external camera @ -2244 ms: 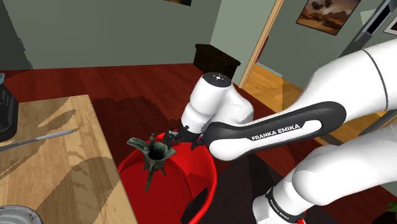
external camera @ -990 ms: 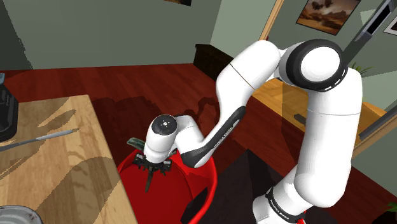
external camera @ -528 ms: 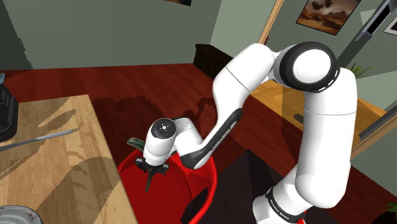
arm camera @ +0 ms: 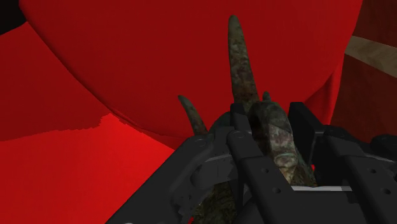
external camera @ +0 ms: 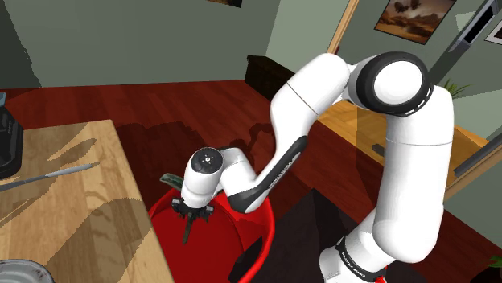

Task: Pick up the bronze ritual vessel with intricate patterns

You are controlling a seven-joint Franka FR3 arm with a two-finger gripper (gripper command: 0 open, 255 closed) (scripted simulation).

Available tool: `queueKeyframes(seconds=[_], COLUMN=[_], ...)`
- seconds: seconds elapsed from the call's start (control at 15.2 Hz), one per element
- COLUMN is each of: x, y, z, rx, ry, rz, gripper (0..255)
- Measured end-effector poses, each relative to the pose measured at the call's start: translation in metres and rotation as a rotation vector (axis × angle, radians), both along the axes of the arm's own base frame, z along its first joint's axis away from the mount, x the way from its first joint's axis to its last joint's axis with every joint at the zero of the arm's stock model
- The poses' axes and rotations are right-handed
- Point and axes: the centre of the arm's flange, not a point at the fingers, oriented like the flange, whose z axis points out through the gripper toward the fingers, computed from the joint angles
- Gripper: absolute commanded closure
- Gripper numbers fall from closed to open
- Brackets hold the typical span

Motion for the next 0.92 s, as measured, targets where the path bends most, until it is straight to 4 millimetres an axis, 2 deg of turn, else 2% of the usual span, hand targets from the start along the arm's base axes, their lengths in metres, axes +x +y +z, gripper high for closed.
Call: queueKeyframes(seconds=[0.92], x=[0.000], y=[0.000], z=[0.070], rx=[0.000], ry=[0.000], rz=[0.000], gripper=[255])
